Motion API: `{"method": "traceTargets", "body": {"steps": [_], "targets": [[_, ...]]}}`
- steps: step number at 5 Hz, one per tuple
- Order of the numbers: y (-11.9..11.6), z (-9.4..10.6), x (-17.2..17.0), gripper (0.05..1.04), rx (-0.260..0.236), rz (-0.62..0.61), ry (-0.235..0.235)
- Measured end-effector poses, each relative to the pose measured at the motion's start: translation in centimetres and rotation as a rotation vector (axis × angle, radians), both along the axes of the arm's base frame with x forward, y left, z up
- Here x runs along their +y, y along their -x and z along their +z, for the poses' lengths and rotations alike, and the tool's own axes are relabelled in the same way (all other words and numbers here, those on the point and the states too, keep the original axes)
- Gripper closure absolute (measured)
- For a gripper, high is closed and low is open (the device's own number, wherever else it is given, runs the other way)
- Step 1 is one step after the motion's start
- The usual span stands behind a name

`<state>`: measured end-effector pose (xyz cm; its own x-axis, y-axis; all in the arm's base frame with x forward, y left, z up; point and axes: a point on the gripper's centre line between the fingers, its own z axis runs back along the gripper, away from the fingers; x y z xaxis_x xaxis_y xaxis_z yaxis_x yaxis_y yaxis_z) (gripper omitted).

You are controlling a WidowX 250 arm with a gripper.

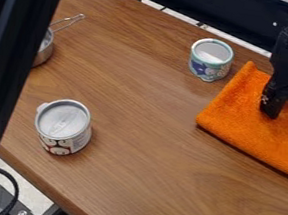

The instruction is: Moved the orange cloth to the upper right side of the table

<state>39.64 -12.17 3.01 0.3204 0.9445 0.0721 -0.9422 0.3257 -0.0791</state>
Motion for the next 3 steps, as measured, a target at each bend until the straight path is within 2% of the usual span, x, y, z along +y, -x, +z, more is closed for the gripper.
{"method": "traceTargets", "body": {"steps": [1,2,3], "targets": [[0.2,0.7,0.0,0.088,0.026,0.014,-0.002],[0.3,1.3,-0.9,0.088,0.053,0.002,0.043],[0.2,1.4,-1.2,0.088,0.039,-0.002,0.035]]}}
